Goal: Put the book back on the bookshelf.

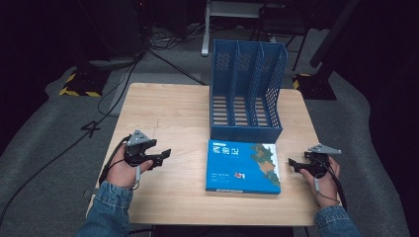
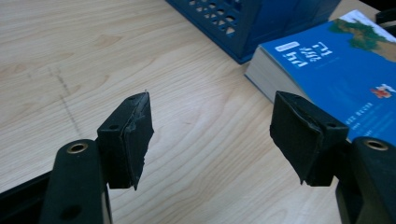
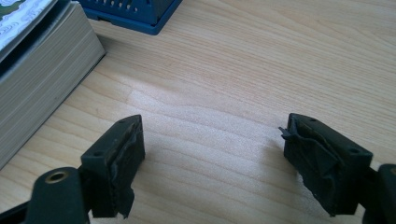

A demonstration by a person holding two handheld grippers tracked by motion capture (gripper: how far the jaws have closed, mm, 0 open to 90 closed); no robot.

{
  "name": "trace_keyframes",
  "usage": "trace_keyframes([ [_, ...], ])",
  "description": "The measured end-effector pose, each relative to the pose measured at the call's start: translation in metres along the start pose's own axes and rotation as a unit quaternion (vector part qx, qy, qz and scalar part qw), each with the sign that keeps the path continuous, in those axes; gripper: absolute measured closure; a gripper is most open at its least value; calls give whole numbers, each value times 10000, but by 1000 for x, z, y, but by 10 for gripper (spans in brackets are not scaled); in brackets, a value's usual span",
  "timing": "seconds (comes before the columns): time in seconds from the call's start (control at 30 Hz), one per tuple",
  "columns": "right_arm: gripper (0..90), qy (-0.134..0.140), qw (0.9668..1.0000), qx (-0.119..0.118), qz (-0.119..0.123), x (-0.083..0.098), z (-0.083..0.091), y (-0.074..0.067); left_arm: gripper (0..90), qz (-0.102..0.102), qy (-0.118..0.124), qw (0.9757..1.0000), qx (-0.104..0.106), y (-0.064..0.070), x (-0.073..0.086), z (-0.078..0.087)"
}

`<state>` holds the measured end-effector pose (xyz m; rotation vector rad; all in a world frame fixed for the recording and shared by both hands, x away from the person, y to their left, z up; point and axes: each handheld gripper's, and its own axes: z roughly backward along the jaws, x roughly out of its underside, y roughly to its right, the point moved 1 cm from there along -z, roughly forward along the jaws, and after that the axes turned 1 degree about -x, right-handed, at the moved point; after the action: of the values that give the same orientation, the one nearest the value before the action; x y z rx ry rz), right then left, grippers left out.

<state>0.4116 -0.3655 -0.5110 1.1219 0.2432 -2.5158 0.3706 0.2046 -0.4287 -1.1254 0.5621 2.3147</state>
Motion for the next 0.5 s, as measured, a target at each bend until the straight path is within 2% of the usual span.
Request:
trace_keyframes([
  [0.07, 207, 1, 10000, -14, 12, 0, 0, 0, 303, 7, -21, 9997, 251, 7, -2, -2],
  [0.13, 207, 1, 10000, -19, 16, 0, 0, 0, 305, -27, -33, 9993, 384, 13, -5, -4],
  [0.3, 208, 0, 10000, -27, 30, 0, 0, 0, 313, -154, -84, 9986, 504, 23, -10, -10],
  [0.33, 207, 7, 10000, -31, 45, 0, 0, 0, 313, -215, -125, 9979, 598, 28, -12, -13],
  [0.5, 207, 8, 10000, -37, 51, 1, 1, 0, 315, -276, -207, 9942, 1018, 46, -16, -27],
])
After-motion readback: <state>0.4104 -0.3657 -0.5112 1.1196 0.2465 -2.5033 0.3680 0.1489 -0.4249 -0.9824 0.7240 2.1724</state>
